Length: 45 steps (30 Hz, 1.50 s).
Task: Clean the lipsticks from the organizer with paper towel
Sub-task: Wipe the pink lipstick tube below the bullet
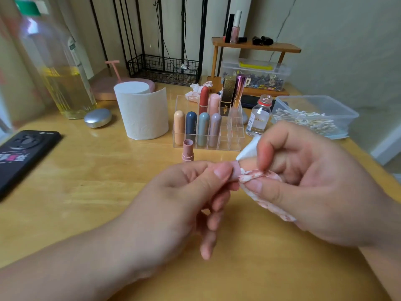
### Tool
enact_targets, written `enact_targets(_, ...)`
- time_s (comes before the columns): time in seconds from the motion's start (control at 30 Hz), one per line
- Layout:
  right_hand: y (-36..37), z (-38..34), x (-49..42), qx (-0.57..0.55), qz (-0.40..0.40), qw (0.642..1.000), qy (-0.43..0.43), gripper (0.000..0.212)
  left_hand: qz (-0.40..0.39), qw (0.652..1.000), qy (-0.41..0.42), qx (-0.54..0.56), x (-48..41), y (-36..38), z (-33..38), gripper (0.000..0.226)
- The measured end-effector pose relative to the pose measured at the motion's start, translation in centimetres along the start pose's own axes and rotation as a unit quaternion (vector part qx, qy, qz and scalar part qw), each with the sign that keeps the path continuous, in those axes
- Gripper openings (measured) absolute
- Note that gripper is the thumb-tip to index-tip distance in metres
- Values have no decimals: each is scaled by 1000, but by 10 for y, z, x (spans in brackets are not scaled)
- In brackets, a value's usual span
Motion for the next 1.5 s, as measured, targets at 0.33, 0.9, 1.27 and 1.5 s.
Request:
enact_targets(0.33,-2,6,-3,-77,-16,997,9,22,27,993,55,-96,0,-10,4,28)
enact_targets(0.9,-8,9,-3,-87,-58,990,92,19,70,869,154,-464,11,-5,14,31)
enact_targets(1.27,-3,17,-3,37,-17,998,46,17,52,985,29,-163,-5,-14,4,21)
enact_targets(1.5,-12,27,-2,-245,-51,935,251,29,82,871,197,-442,7,-6,18,18)
Point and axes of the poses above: each hand's wrist, its own x-axis away from the middle knuckle, its own y-axis out of the palm, z = x × y, the point moved 4 cm from there along -x, towards the middle knuckle, and after that the axes turned 5 degrees about -x, right-handed, at the moved point
